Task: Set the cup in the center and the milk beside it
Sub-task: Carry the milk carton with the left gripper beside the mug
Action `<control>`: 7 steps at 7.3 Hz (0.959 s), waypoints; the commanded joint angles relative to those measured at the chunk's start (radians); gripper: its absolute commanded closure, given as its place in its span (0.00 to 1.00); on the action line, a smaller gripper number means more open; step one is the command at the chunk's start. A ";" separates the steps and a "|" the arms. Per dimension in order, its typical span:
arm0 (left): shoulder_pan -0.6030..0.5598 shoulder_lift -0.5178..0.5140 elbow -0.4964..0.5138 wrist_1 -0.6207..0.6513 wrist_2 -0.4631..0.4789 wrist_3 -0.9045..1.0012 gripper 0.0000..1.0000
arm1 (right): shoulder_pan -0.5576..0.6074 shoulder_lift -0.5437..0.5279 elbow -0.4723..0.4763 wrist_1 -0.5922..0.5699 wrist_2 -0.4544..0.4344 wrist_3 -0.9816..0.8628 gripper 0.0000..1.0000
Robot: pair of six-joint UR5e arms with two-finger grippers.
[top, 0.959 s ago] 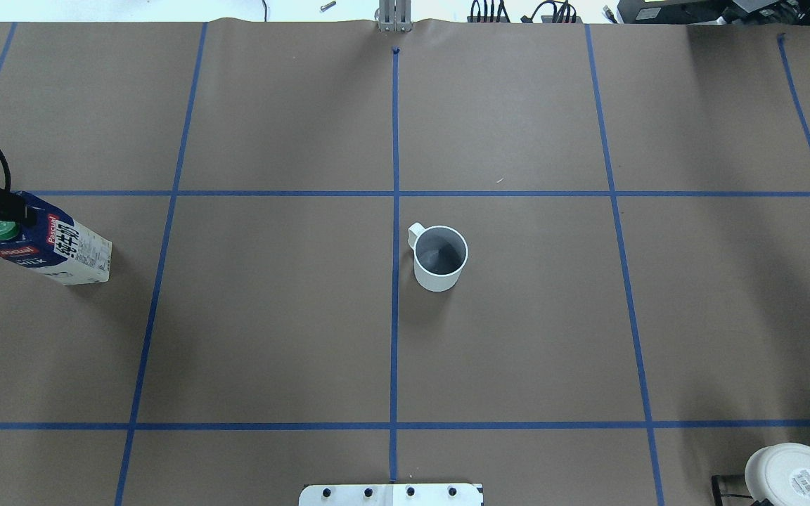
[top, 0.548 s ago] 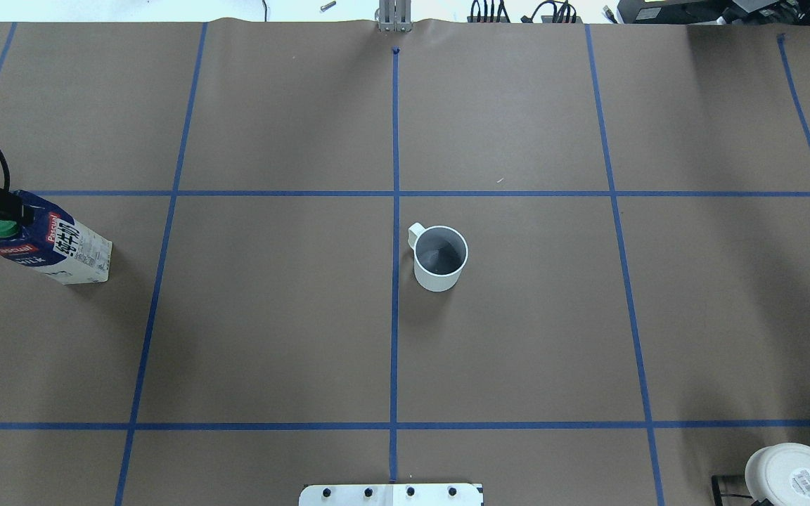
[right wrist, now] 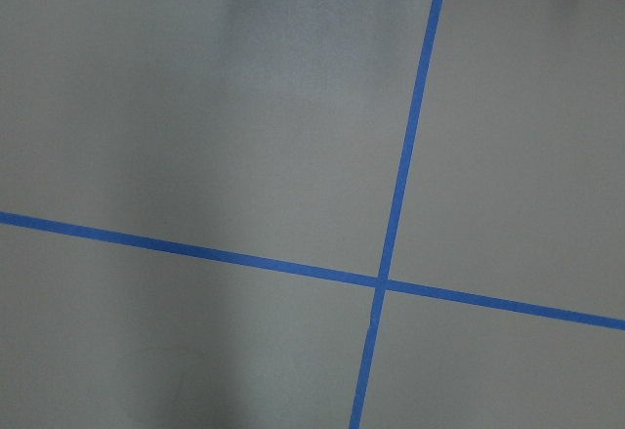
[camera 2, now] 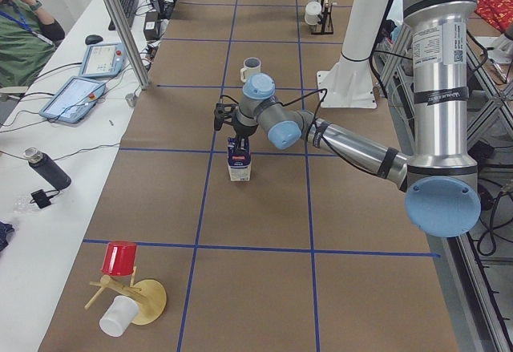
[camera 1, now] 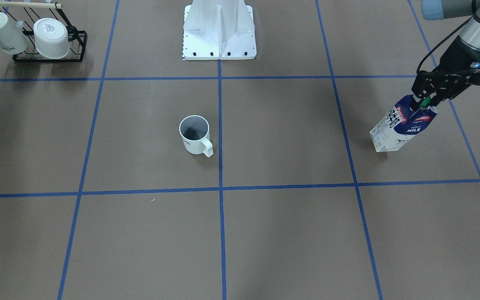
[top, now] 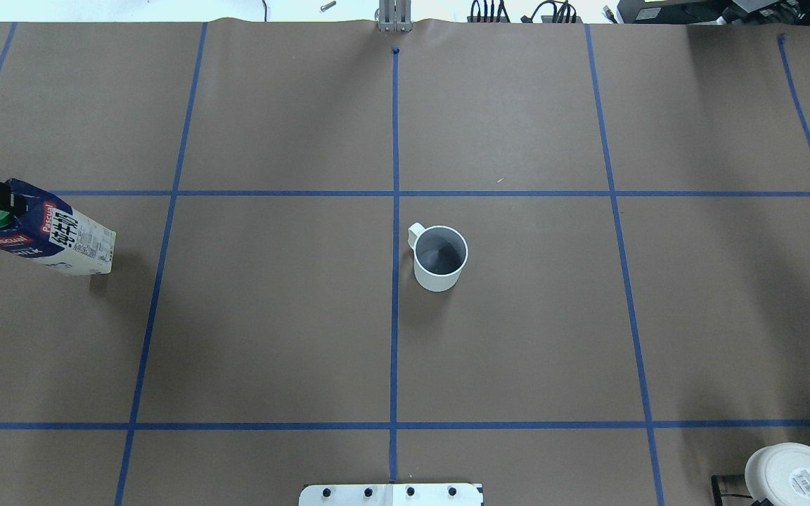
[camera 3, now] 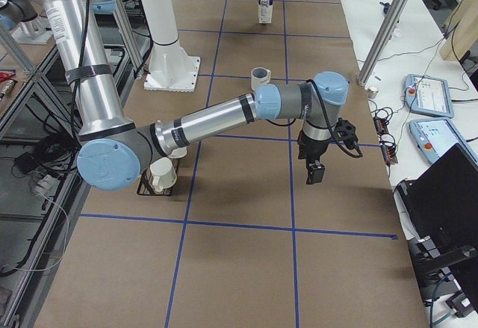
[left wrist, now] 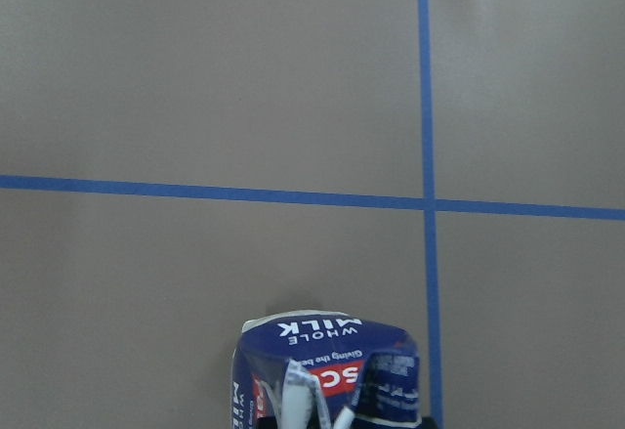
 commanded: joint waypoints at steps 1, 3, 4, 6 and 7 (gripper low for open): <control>-0.014 -0.072 -0.018 0.083 -0.013 -0.003 0.53 | 0.000 -0.006 -0.002 0.000 0.000 0.000 0.00; 0.003 -0.227 -0.035 0.282 -0.004 -0.009 0.53 | 0.011 -0.033 -0.003 0.000 -0.001 -0.002 0.00; 0.034 -0.307 -0.035 0.365 0.001 -0.015 0.53 | 0.014 -0.059 -0.003 0.000 -0.001 -0.002 0.00; 0.138 -0.472 -0.032 0.517 0.063 -0.087 0.53 | 0.031 -0.092 -0.002 0.000 -0.002 -0.002 0.00; 0.226 -0.549 -0.023 0.568 0.120 -0.160 0.53 | 0.031 -0.096 -0.002 0.000 -0.001 -0.002 0.00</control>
